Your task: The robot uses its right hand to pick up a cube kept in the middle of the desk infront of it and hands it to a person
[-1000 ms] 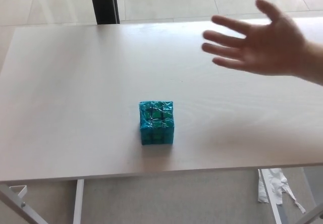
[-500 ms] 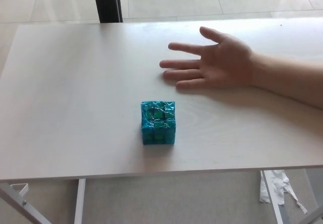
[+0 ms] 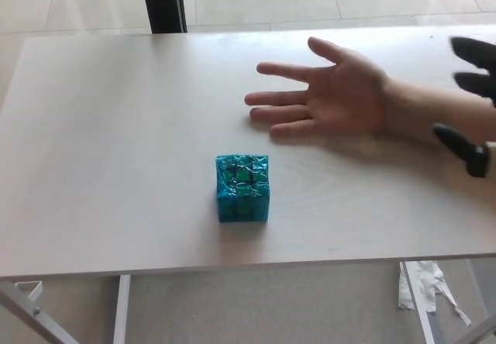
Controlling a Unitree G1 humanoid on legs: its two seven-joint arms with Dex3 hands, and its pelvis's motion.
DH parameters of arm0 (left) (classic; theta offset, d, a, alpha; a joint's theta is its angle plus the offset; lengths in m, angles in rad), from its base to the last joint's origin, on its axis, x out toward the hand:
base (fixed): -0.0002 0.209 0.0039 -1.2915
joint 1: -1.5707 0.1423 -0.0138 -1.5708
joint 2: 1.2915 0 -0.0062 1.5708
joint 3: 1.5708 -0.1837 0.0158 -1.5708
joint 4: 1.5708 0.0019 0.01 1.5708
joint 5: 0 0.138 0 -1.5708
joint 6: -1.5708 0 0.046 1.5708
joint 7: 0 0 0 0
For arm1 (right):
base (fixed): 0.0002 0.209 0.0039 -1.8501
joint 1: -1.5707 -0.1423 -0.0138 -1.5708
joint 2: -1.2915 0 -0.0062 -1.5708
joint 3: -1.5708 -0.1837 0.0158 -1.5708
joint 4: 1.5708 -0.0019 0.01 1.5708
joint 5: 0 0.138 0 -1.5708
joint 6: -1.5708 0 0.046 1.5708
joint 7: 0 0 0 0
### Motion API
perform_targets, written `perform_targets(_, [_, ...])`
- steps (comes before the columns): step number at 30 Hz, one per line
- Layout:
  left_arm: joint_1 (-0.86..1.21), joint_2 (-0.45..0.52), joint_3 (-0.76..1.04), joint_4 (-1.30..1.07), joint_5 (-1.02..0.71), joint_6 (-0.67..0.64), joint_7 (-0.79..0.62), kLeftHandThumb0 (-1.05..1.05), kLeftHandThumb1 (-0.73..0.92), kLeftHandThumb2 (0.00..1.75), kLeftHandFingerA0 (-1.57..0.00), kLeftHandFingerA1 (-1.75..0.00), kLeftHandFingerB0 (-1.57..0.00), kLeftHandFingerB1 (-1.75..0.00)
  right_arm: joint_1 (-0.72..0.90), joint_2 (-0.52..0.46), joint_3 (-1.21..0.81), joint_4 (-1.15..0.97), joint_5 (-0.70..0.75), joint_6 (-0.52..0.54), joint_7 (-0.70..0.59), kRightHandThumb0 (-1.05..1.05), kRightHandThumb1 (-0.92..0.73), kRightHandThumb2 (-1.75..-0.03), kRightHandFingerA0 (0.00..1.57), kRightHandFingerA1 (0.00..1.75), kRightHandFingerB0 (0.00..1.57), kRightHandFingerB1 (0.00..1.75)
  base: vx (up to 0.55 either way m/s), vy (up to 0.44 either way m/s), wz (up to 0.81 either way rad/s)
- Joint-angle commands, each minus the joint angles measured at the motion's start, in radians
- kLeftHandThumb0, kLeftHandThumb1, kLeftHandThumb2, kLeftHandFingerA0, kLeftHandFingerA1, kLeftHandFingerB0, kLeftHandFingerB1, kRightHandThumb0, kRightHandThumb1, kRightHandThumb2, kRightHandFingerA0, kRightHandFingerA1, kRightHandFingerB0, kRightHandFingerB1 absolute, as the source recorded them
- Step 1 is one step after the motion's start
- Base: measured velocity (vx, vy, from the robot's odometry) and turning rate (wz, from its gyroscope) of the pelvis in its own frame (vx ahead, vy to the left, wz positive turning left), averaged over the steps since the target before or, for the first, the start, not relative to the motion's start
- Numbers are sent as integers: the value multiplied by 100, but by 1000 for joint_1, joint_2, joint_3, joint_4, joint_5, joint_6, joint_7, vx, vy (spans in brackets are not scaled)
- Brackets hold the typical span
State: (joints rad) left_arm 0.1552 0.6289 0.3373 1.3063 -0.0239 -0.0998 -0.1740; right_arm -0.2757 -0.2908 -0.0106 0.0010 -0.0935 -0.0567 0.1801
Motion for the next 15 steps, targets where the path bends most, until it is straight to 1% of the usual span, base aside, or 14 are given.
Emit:
perform_targets(1, [-10,12,-7,12,5,-34,19,-48,63,59,-61,-54,-57,-42,-218,45,289,-156,-267,209,95,-78,-60,-59,29,58,32,37,0,0,0])
perform_targets(2, [-9,14,-9,13,7,-34,18,-48,64,60,-61,-54,-55,-42,-224,45,301,-146,-270,216,96,-77,-59,-59,31,59,33,37,0,0,0])
perform_targets(3, [-9,16,-8,11,6,-31,15,-49,61,58,-58,-54,-55,-42,-239,42,325,-125,-285,227,103,-78,-60,-59,28,58,30,37,0,0,0])
perform_targets(6, [-13,19,-11,11,6,-24,13,-48,61,58,-59,-53,-56,-42,-271,25,368,-85,-309,245,110,-79,-60,-59,27,55,31,36,0,0,0])
perform_targets(7, [-10,22,-18,8,12,-30,11,-50,60,59,-61,-54,-56,-42,-294,29,391,-45,-318,239,110,-76,-45,-89,25,57,28,46,0,0,0])
perform_targets(8, [-9,22,-18,7,12,-30,11,-50,60,59,-61,-54,-56,-42,-300,28,399,-41,-319,244,109,-76,-45,-89,25,57,28,46,0,0,0])
perform_targets(9, [-6,21,-14,4,6,-33,9,-50,59,58,-60,-59,-58,-43,-308,27,410,-31,-323,243,109,-78,-59,-59,29,54,35,36,0,0,0])
perform_targets(10, [-3,23,-16,4,7,-34,6,-50,60,58,-59,-56,-57,-42,-319,29,424,-16,-333,242,104,-77,-60,-59,31,55,36,35,0,0,0])
perform_targets(11, [-3,23,-17,7,8,-35,6,-51,60,58,-59,-53,-56,-42,-328,25,436,-12,-341,248,109,-77,-61,-59,30,58,35,38,0,0,0])
perform_targets(15, [-9,19,-26,17,17,-30,17,-50,60,59,-62,-54,-57,-42,-352,25,492,32,-378,240,104,-76,-61,-59,33,61,38,42,0,0,0])
